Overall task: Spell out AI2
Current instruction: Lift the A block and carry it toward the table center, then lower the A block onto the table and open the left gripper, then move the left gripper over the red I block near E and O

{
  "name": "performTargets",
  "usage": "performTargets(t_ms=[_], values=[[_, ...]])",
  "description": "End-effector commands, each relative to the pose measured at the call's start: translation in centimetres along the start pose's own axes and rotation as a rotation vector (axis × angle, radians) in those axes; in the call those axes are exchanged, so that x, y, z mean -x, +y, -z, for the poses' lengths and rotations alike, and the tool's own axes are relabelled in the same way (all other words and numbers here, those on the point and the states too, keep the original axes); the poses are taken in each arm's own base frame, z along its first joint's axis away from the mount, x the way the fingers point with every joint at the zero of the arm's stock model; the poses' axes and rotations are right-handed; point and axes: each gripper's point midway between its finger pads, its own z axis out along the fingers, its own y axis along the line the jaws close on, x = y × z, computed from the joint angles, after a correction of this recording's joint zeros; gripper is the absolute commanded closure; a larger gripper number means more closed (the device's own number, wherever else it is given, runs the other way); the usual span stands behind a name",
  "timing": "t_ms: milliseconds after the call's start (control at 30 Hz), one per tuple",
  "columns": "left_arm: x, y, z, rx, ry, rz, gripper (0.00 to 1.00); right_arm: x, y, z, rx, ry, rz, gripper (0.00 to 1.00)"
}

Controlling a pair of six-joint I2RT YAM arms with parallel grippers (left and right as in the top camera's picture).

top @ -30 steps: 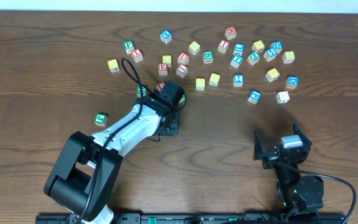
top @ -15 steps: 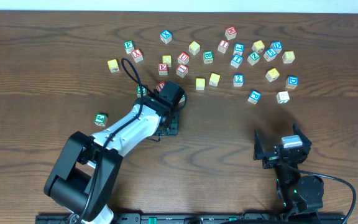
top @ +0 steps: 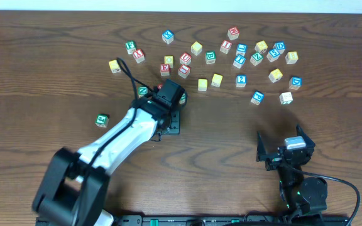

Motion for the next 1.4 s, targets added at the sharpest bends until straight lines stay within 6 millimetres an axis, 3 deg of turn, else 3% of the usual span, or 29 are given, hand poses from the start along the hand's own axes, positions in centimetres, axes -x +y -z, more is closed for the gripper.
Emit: performTargets(t_ms=[0,300,500,633,800,1067,1367], values=[[2.8,-1.3,3.9,-0.06,-0.124,0.002,0.39,-0.1,-0.3,0.0,-0.012,0.002,-0.012,0.01],[6.7,-3.3,9.3,-0.137,-0.282,-0.044,0.35,-0.1,-0.3,0.0,-0.012,0.002,-0.012,0.01],[10.1,-4.3,11.0,-0.118,-0.323,-0.043,0.28,-0.1,-0.3,0.0,-0.012,0.002,-0.012,0.01],[11.7,-4.6,10.2,-0.073,-0.262,-0.084,0.25,-0.1,-0.3,0.0,-0.012,0.002,-0.012,0.01],[13.5,-3.8,7.6,0.0,-0.146,-0.104,0.24,-0.1,-0.3,0.0,-0.012,0.002,-0.012,0.01],[16.6,-2.9,3.8,0.0,-0.142,0.203,0.25,-0.1,-0.3,0.0,-0.012,0.002,-0.012,0.01],[19.3,-4.2,3.9,-0.079,-0.242,0.429,0.25,-0.1,-0.3,0.0,-0.012,0.002,-0.012,0.01]])
